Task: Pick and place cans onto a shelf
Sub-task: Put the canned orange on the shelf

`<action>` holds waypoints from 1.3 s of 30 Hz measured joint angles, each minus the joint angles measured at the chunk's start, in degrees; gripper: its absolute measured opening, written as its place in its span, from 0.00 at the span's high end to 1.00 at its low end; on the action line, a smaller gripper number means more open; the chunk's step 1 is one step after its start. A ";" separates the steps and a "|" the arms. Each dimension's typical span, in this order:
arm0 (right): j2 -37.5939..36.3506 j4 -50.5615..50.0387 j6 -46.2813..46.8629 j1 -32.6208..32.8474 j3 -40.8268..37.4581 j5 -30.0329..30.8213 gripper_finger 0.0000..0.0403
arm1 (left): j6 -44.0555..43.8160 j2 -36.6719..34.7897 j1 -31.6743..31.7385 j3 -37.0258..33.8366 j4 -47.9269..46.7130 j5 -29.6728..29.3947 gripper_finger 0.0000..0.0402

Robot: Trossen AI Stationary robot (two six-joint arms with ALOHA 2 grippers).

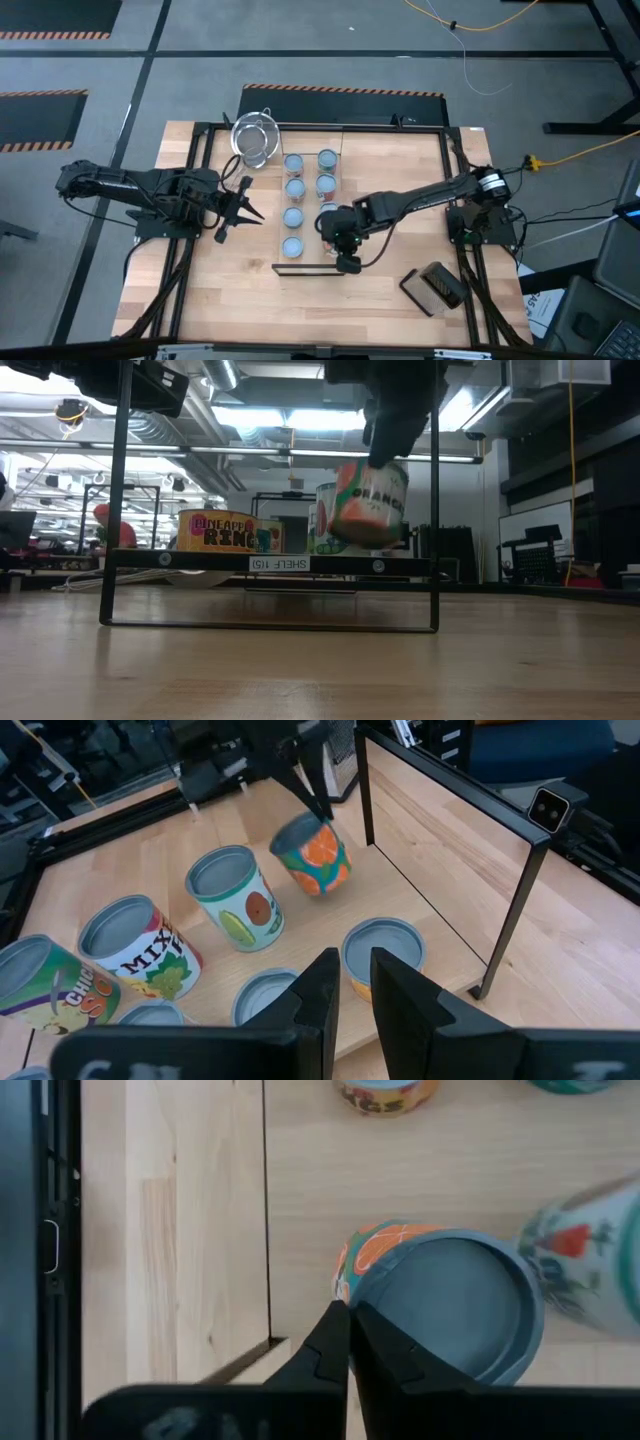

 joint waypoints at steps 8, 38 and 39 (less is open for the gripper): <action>2.53 3.33 -0.20 0.18 0.00 0.04 0.98 | 0.00 0.00 0.00 0.00 0.00 0.00 0.87; 3.07 4.45 0.08 0.13 -0.07 -1.01 0.92 | 0.00 0.02 0.00 0.00 -0.03 0.00 0.87; 3.07 4.67 0.11 0.13 -0.07 -1.03 0.92 | 0.00 0.02 0.00 0.00 -0.02 0.02 0.87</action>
